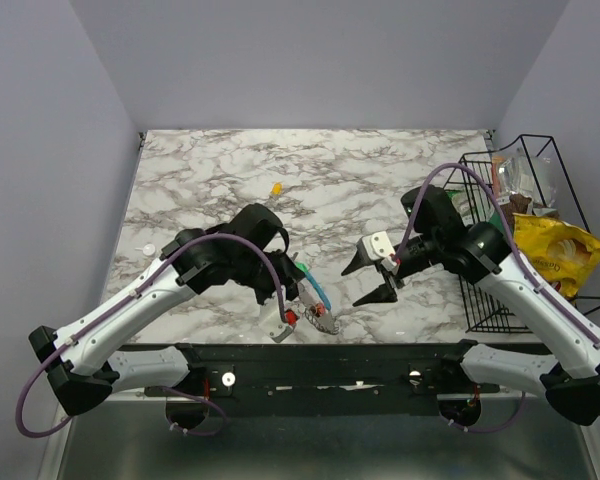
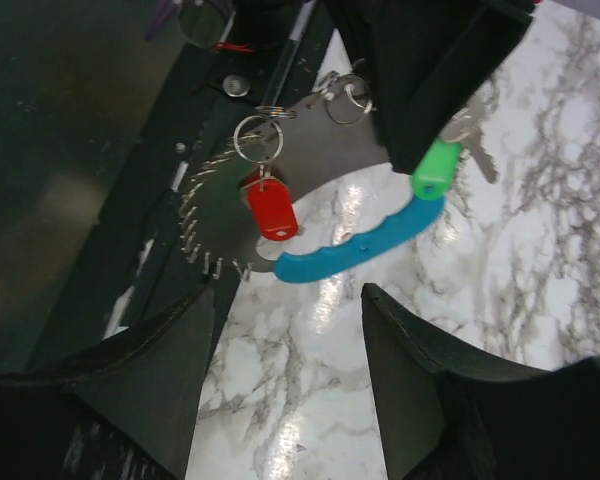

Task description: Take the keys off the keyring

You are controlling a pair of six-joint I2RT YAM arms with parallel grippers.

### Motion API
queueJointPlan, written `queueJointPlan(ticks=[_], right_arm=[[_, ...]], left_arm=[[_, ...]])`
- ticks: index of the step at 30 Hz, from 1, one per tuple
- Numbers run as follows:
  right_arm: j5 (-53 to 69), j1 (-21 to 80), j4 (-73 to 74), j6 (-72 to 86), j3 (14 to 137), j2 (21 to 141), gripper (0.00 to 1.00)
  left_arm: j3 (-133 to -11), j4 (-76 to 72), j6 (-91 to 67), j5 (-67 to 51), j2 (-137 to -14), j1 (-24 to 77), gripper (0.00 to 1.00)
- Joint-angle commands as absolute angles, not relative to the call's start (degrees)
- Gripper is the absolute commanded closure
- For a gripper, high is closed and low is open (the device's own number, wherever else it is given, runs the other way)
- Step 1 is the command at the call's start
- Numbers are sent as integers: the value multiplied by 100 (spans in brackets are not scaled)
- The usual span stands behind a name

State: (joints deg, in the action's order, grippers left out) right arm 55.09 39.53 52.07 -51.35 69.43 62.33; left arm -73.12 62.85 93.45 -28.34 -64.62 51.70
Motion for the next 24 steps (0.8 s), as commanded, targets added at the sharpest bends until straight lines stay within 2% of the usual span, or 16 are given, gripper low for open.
queueJointPlan(ticks=[1, 7, 16, 19, 24], right_arm=[[6433, 3929, 5949, -5712, 7040, 6477, 32], [6969, 3929, 6776, -6407, 7260, 7066, 32], [7032, 4007, 5838, -5750, 6882, 7189, 32], [6978, 4008, 5407, -5415, 6619, 7207, 32], [7233, 4017, 5317, -5387, 6390, 7576, 33]], left_arm=[[-7216, 5836, 11335, -3085, -6434, 5159, 100], [-7172, 5643, 12120, -3032, -6627, 5378, 100], [-7312, 5388, 12121, -2997, -6829, 5590, 100], [-7505, 5071, 10989, -3208, -6925, 5599, 100], [-7813, 5651, 9863, -3908, -6996, 5660, 100]])
